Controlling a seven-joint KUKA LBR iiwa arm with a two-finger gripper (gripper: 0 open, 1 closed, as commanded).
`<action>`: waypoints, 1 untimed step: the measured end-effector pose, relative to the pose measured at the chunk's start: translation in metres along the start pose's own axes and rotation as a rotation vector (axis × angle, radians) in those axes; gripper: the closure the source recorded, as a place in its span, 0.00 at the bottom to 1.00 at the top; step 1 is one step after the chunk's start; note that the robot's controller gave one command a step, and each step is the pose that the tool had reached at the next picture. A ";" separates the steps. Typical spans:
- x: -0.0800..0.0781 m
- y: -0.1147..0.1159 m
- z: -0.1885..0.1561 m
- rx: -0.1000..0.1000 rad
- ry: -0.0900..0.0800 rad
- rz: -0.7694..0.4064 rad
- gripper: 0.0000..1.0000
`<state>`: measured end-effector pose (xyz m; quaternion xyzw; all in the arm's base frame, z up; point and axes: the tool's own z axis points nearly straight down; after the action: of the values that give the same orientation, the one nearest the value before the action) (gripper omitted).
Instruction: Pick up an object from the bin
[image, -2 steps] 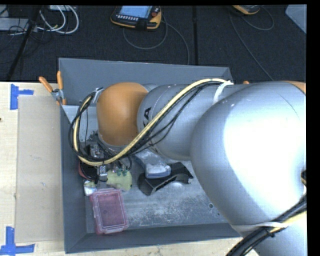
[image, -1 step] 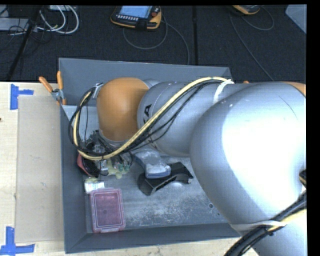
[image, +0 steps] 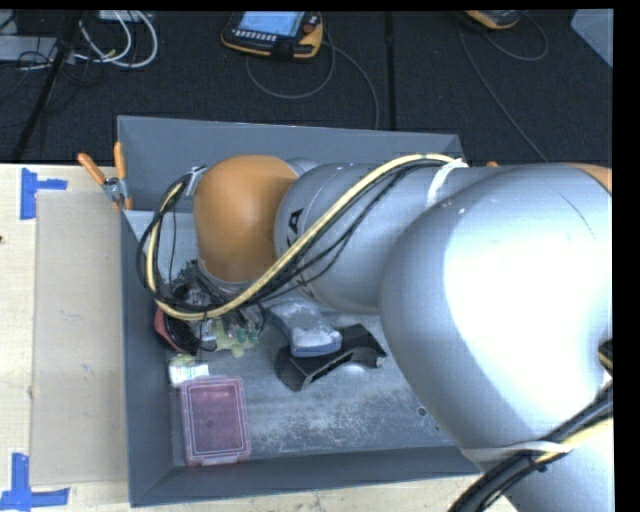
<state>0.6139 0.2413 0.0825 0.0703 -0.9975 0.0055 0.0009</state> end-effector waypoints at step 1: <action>-0.003 -0.005 -0.034 0.001 0.005 -0.002 1.00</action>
Offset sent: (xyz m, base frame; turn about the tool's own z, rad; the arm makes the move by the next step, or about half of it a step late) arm -0.0071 -0.0003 0.1540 -0.0203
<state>0.6176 0.2374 0.1167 0.0712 -0.9974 0.0060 0.0035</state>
